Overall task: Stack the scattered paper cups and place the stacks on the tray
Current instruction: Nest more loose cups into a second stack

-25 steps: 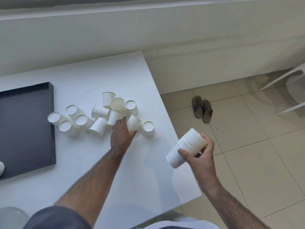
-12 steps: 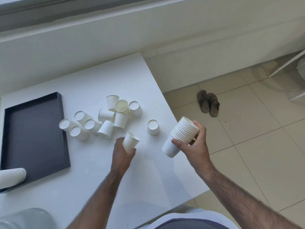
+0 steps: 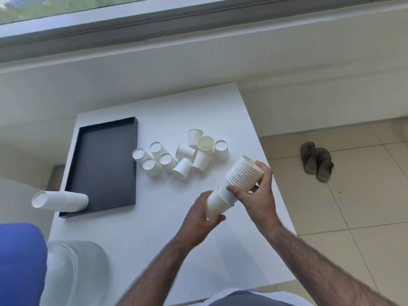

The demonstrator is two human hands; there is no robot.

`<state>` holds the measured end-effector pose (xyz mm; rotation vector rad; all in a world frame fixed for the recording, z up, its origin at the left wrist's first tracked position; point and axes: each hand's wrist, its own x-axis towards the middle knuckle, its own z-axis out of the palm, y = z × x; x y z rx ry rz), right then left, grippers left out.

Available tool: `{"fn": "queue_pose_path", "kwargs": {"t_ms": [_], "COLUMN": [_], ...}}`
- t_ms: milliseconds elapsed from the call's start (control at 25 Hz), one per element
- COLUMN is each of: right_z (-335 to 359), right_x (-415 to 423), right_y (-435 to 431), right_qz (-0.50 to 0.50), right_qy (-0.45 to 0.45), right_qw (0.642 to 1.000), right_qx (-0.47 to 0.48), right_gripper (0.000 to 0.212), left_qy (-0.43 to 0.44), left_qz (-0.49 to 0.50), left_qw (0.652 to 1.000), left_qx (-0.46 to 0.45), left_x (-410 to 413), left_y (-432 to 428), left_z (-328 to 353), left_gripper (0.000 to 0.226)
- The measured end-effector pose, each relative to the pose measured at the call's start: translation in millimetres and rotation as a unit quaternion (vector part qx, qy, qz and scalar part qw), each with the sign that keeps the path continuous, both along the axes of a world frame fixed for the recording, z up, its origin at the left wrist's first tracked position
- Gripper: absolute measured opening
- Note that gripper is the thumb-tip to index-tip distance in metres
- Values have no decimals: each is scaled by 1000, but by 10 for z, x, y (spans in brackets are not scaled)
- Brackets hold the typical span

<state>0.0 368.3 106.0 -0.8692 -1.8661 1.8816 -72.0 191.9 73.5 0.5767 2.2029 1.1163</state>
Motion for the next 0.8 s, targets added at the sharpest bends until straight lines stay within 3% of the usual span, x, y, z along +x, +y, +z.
{"fn": "queue_pose_path", "kwargs": {"t_ms": [320, 480, 640, 800], "right_z": [-186, -245, -326, -383], "right_x": [401, 656, 930, 1070], "right_y": [354, 695, 877, 988], "right_qz": [-47, -114, -135, -149], "right_qy": [-21, -36, -59, -79], "right_qw": [998, 993, 989, 985], "right_qx": [-25, -17, 0, 20], "right_gripper": [96, 98, 97, 94], "left_qy": [-121, -17, 108, 139], "left_qz": [-112, 11, -24, -61], "left_qw": [981, 999, 990, 980], "left_qx": [100, 30, -84, -129], "left_x": [118, -201, -488, -595], "left_y": [697, 882, 1255, 1631], "left_z": [-151, -540, -815, -972], "left_gripper": [88, 94, 100, 77]}}
